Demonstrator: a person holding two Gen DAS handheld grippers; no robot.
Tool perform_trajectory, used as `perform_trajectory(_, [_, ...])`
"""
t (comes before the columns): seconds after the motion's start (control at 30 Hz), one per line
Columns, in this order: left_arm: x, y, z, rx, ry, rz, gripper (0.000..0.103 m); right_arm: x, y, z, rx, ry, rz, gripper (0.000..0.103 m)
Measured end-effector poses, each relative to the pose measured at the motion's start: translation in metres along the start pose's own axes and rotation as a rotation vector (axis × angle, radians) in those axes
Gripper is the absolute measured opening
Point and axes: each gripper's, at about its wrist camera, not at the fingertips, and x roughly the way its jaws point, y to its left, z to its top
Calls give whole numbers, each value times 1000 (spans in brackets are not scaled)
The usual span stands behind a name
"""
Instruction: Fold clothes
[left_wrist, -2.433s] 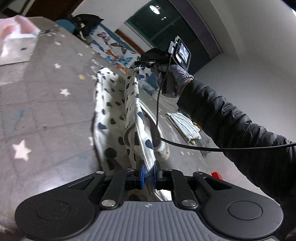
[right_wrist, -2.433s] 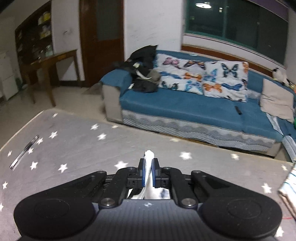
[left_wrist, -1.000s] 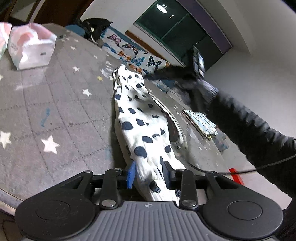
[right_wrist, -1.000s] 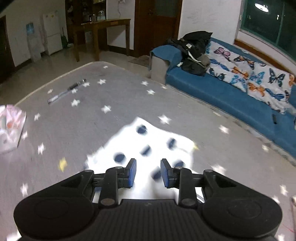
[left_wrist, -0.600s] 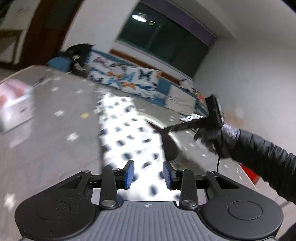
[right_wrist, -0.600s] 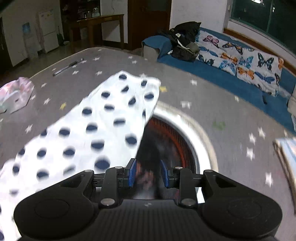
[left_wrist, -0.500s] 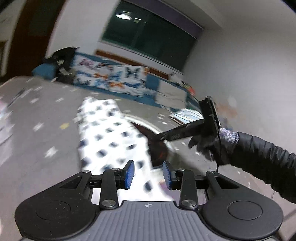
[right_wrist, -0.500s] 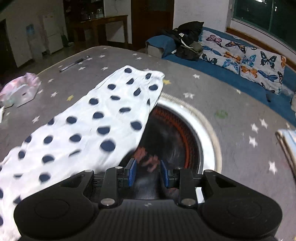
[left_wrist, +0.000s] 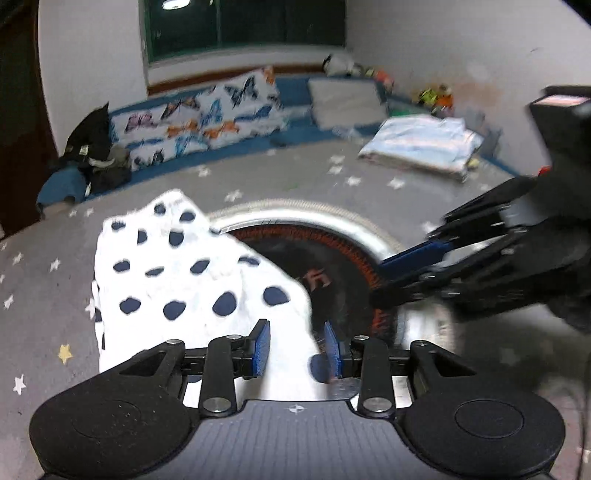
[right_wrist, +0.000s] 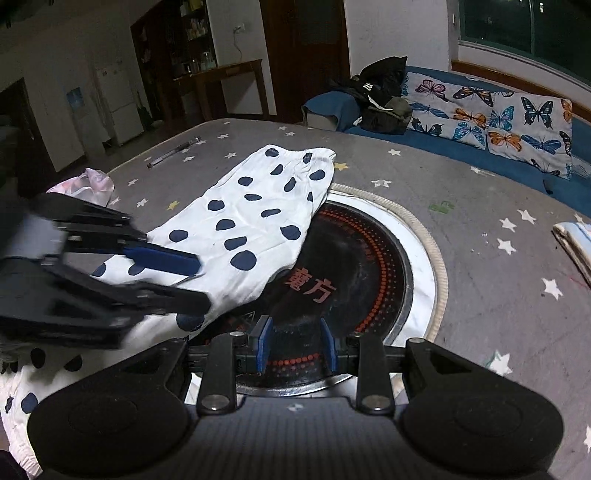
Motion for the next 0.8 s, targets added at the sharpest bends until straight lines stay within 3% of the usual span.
perform_trajectory(0.07, [4, 7, -1, -28, 15, -9, 13, 2, 0, -1, 3, 2, 11, 28])
perform_trajectory(0.17, [-1, 31, -5, -151, -2, -90, 6, 9, 1, -2, 7, 3, 32, 28])
perform_trajectory(0.3, [-5, 70, -16, -371, -41, -216, 4, 20, 6, 1, 18, -5, 72, 28])
perform_trajectory(0.47, [-9, 104, -32, -556, -79, -329, 4, 39, 15, 5, 22, 0, 125, 28])
perform_trajectory(0.8, [0, 128, -48, -680, -85, -419, 4, 57, 19, 14, 48, -11, 221, 28])
